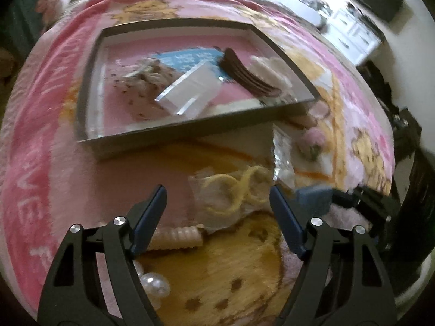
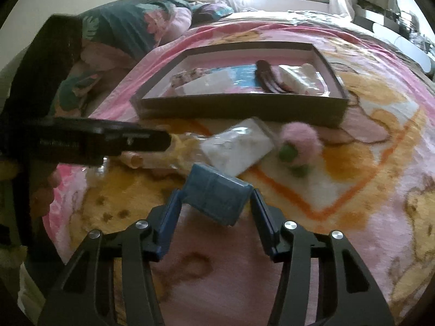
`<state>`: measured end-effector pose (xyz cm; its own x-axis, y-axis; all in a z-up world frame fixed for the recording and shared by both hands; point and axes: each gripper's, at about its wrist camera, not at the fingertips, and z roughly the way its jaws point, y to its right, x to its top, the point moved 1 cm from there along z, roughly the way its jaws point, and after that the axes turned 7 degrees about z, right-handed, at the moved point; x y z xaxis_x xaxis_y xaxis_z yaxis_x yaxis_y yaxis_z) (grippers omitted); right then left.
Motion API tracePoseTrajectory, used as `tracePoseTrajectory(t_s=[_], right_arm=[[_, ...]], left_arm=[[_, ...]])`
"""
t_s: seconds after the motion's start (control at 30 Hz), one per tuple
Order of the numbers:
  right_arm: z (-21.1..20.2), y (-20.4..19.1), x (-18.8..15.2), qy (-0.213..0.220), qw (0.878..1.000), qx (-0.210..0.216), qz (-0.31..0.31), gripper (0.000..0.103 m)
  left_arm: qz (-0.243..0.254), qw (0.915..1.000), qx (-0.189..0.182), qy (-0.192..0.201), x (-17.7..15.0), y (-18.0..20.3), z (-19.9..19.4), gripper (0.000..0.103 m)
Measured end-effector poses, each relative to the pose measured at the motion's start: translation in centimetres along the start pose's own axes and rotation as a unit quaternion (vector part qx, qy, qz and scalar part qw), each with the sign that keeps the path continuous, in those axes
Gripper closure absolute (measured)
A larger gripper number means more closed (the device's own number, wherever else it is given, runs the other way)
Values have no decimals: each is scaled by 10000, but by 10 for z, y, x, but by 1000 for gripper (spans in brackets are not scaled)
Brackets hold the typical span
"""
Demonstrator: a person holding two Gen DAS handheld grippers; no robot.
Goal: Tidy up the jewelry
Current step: 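Reach left tool to the yellow bangle bag while right tool reaches the blue box, then grasp the yellow bangle bag with left tool while right tool grasps the blue box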
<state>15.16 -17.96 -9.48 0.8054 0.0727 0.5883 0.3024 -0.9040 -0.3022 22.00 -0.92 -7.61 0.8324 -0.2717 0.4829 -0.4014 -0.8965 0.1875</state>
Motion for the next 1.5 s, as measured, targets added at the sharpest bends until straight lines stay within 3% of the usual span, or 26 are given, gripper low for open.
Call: tracePoseTrajectory(t_s=[0.17, 0.37, 0.57, 0.7, 0.8, 0.87, 1.5], right_arm=[[-13, 23, 2, 87, 9996, -109, 246, 52], [-30, 43, 10, 303, 9984, -225, 432, 52], [-43, 55, 19, 478, 9968, -259, 578, 52], [-50, 63, 23, 569, 9958, -263, 660, 52], [-53, 65, 25, 621, 9953, -270, 694, 52], [-55, 65, 27, 644, 9951, -275, 697, 52], [-78, 39, 61, 927, 9954, -128, 216, 52]], left_arm=[[382, 9991, 65, -183, 0, 12, 14, 33], [412, 9989, 11, -205, 4, 22, 24, 33], [469, 9986, 44, -231, 7, 30, 33, 25], [613, 9976, 147, -297, 6, 42, 41, 17], [864, 9947, 464, -305, 1, 52, 46, 17], [934, 9934, 604, -284, 0, 55, 47, 23], [424, 9944, 772, 588, 27, 19, -37, 26]])
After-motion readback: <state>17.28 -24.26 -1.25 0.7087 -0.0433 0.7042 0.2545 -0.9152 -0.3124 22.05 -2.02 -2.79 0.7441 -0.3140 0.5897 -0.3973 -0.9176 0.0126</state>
